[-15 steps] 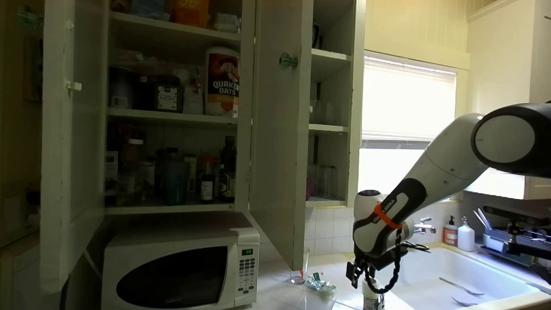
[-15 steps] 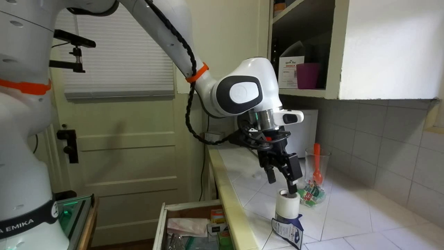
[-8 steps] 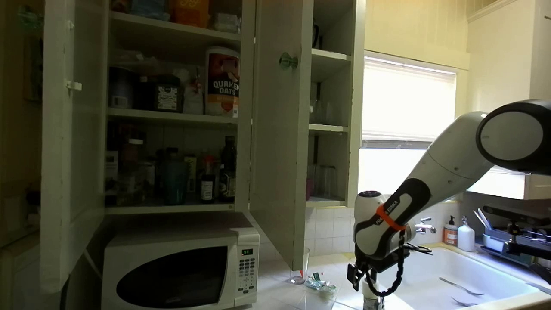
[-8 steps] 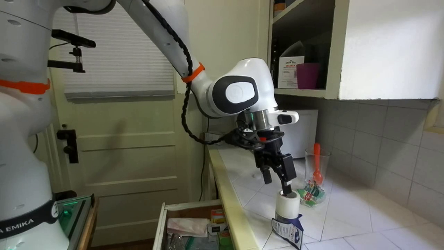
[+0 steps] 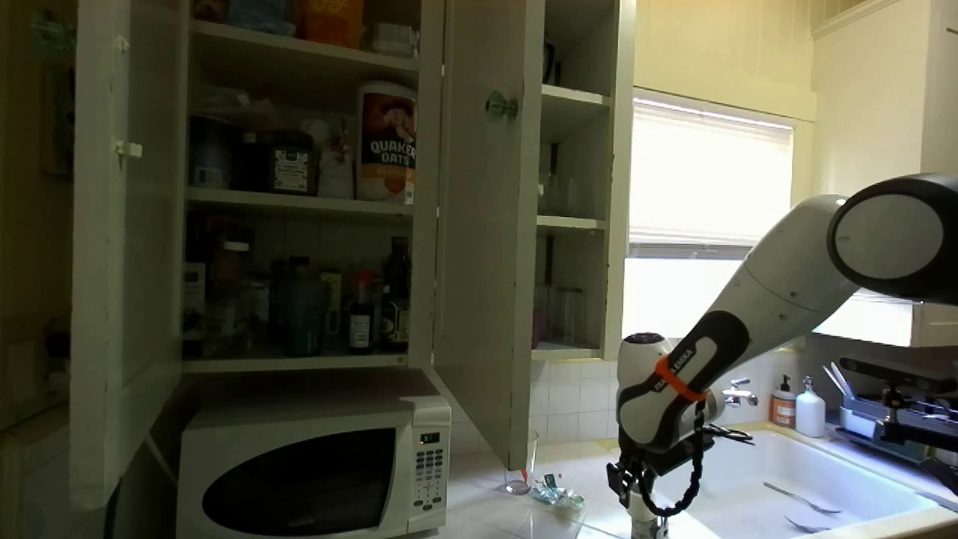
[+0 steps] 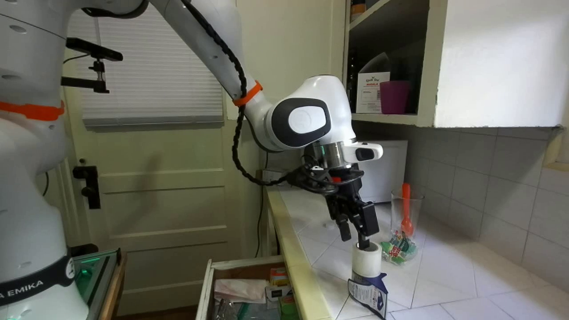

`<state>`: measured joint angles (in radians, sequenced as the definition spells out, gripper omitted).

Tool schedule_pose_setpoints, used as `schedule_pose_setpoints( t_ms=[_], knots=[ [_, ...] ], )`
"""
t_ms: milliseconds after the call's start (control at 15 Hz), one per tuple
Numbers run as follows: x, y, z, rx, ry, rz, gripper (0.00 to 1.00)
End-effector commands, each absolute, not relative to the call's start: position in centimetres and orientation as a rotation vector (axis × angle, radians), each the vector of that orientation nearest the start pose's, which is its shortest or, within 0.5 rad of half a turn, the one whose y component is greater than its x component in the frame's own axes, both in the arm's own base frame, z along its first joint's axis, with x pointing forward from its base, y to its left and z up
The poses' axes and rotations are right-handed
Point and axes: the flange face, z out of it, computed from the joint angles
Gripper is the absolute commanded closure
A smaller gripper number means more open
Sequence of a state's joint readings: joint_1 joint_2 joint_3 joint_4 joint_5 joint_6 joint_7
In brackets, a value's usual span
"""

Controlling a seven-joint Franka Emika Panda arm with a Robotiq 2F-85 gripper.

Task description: Put the masking tape inside the middle shelf of the cabinet on the right

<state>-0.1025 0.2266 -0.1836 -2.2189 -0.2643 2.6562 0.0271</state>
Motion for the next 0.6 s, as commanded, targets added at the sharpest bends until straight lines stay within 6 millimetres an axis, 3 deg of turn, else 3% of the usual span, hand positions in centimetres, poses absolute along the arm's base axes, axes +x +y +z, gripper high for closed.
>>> schedule_pose_setpoints(
  t_ms=[0, 333, 533],
  knots=[
    [54.77, -15.42, 28.93, -3.329, 0.139, -0.303, 0.64],
    [54.82, -15.41, 28.72, -3.333, 0.142, -0.281, 1.00],
    [54.78, -15.49, 28.60, -3.335, 0.144, -0.271, 0.96]
  ],
)
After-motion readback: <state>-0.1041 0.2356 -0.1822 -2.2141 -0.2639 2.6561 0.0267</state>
